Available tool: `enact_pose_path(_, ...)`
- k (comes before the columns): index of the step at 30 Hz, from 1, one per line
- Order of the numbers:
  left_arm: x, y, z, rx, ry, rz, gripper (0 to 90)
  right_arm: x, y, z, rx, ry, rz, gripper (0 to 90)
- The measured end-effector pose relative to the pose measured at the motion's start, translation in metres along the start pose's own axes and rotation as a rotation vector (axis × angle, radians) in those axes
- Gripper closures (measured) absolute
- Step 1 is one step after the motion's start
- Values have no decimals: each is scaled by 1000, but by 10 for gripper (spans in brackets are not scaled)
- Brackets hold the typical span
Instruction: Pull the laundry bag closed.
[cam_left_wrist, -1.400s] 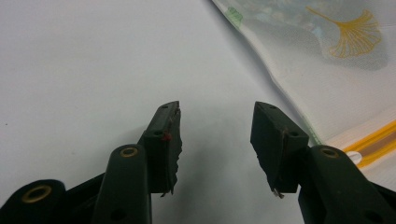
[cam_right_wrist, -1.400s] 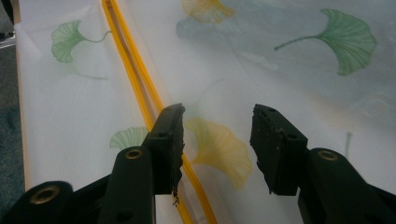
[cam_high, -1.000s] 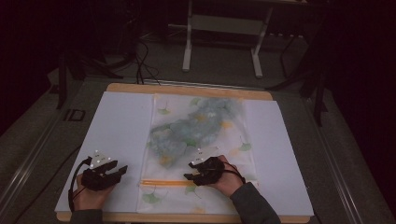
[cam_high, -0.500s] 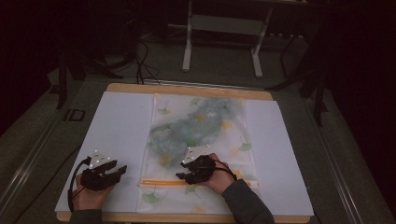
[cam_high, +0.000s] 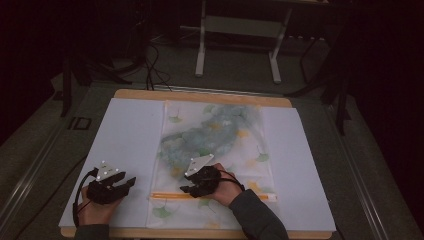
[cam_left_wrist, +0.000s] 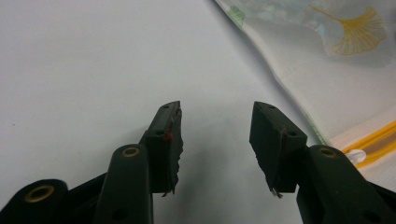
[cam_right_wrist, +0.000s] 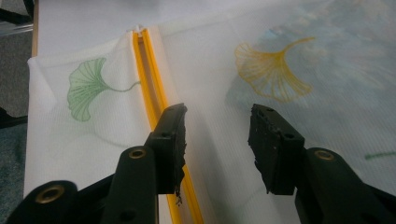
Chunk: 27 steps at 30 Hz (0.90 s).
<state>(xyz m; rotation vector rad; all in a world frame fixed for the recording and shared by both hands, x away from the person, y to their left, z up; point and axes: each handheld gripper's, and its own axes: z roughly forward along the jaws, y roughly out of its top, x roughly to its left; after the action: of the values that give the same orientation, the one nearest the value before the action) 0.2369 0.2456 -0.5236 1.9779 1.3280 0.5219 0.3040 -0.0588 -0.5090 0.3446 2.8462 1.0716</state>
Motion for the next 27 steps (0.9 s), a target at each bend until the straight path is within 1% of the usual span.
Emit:
enact_pose_path(8,0,0,-1,-3,-2,-2,540,5,11,8,-13,21,-23,595)
enact_pose_path(9,0,0,-1,-6,-2,-4,541,5,12,9,-15,22,-32,597)
enact_pose_path(18,1,1,-1,-8,-3,-5,540,11,23,19,-23,38,-50,623)
enact_pose_path(20,1,1,-2,-9,-3,-4,540,13,25,21,-23,37,-54,644)
enact_pose_path(22,2,1,-2,-10,-4,-6,540,16,27,23,-34,31,-69,684)
enact_pose_path(27,2,1,-2,-12,-4,-8,540,19,33,28,-31,35,-83,695)
